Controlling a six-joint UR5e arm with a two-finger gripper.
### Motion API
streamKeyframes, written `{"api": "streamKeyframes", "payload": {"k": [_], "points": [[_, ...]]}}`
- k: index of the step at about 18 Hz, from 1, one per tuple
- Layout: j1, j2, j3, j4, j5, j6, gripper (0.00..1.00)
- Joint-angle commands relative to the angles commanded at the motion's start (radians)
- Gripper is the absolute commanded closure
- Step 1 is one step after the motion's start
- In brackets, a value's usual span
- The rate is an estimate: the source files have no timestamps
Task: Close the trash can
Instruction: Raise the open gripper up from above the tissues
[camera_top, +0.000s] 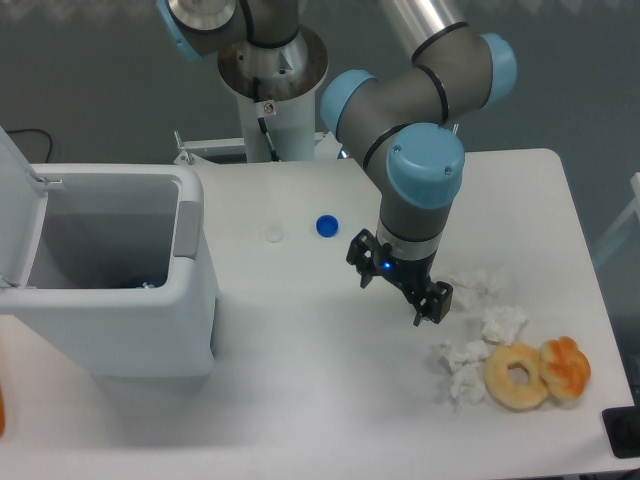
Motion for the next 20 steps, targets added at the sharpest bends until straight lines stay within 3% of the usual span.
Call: {"api": "streamKeyframes", "payload": {"k": [5, 11, 17, 20], "points": [[-0.003, 0.011, -0.009, -0.005, 0.003, 0.014, 0.00], [-0.002, 0.067, -0.051, -0.006, 0.046, 0.022, 0.00], [-0.012, 0.090, -0.032, 0.006, 0.032, -0.207, 0.00], [-0.025, 0.130, -0.006, 0.005, -0.011, -0.299, 0.00]]}}
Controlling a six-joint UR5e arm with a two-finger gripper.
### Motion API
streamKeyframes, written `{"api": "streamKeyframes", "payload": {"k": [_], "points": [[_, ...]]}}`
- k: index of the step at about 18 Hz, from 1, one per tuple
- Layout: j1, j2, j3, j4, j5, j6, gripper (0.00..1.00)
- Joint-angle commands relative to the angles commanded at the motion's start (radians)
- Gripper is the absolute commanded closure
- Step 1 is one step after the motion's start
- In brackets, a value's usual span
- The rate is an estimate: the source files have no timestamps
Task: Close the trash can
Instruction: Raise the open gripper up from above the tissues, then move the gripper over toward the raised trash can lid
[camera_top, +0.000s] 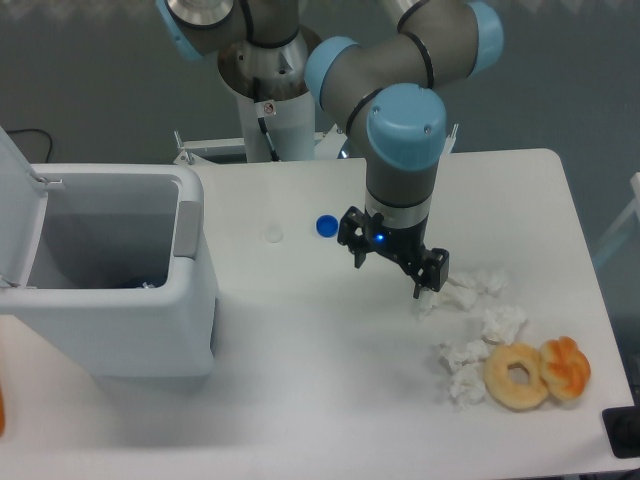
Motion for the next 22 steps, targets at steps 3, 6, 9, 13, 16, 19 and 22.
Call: {"api": "streamKeyframes", "payload": {"k": [3, 6, 9, 13, 16, 19, 22], "points": [[-0.003, 0.044, 0.002, -0.003, -0.057, -0.153, 0.00], [-0.047, 0.089, 0.000, -0.008, -0.074, -0.302, 0.00], [-0.090, 0.140, 0.002, -0.006, -0.132, -0.520, 0.00], [-0.110, 0.219, 0.003, -0.006, -0.248, -0.715, 0.00], [-0.115, 0.270, 0.003, -0.005, -0.337, -0.786, 0.00], [-0.152, 0.307, 0.005, -0.002, -0.373, -0.890, 0.00], [-0.218, 0.328, 0.017, 0.003, -0.376, -0.959, 0.00]]}}
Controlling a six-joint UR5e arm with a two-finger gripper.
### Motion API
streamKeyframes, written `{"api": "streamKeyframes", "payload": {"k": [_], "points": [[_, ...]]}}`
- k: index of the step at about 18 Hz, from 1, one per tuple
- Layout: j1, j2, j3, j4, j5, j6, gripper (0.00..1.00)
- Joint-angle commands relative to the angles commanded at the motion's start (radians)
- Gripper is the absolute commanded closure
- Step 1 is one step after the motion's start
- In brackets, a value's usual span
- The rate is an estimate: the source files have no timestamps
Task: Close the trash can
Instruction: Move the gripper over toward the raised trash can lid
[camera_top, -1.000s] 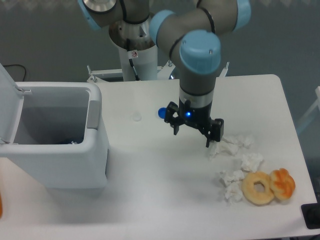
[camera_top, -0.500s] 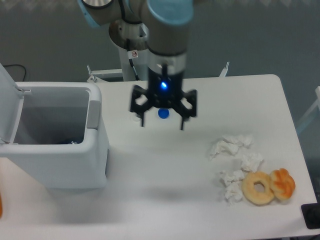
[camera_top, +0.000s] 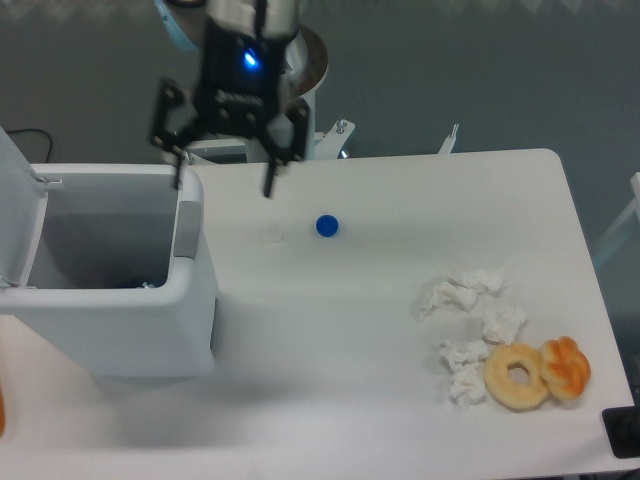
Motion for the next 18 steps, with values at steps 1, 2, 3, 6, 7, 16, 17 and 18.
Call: {"api": "streamKeyframes", "payload": {"k": [1, 2, 3, 6, 7, 16, 17, 18], "points": [[-0.021, 0.000, 0.009, 0.000, -0.003, -0.020, 0.00], [-0.043, 0.000, 0.024, 0.000, -0.006, -0.035, 0.00], [-0.064, -0.001, 0.035, 0.002, -0.006, -0.058, 0.00], [-0.117, -0.006, 0.054, 0.021, -0.008, -0.092, 0.00], [-0.133, -0.006, 0.052, 0.023, -0.006, -0.094, 0.00], [-0.247, -0.023, 0.064, 0.078, -0.005, -0.118, 0.00], [-0.256, -0.027, 0.068, 0.080, -0.005, -0.118, 0.00], [-0.265, -0.035, 0.069, 0.080, -0.003, -0.121, 0.00]]}}
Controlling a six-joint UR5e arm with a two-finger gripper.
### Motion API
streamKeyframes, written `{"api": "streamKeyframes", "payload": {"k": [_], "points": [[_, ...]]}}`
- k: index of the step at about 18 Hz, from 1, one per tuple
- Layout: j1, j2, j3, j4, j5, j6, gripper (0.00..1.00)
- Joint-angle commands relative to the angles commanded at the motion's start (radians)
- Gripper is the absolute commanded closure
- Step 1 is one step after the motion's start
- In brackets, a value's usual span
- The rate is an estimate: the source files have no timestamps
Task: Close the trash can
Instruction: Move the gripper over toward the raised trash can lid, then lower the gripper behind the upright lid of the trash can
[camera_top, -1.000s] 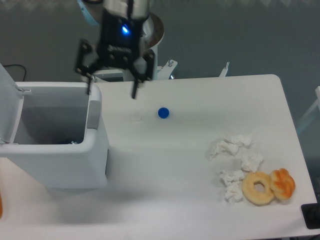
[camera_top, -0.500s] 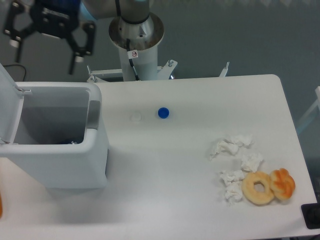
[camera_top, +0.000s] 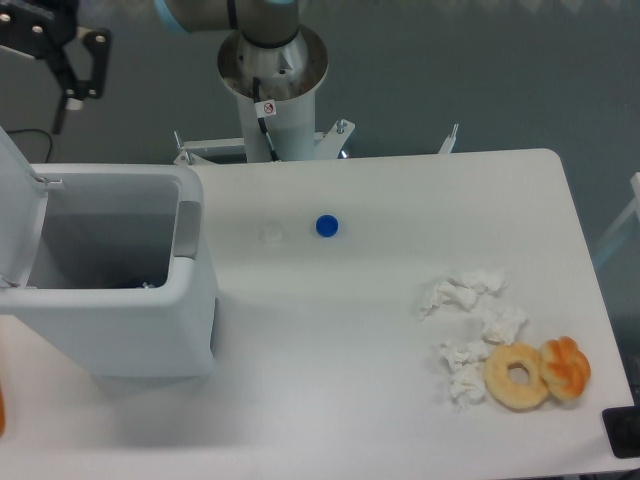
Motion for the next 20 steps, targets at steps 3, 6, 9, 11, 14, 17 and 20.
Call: {"api": "streamKeyframes", "payload": {"k": [3, 6, 9, 11, 14, 17, 20], "points": [[-0.021, -0.021, 0.005, 0.002, 0.009, 0.000, 0.00], [-0.049, -0.061, 0.006, 0.005, 0.058, 0.003, 0.00], [-0.057, -0.069, 0.005, 0.009, 0.078, 0.003, 0.00], [-0.057, -0.069, 0.000, 0.009, 0.092, 0.006, 0.00], [-0.055, -0.066, -0.006, 0.009, 0.101, 0.006, 0.00], [-0.054, -0.063, -0.009, 0.009, 0.123, 0.006, 0.00], [-0.052, -0.061, -0.009, 0.009, 0.141, 0.008, 0.00]]}}
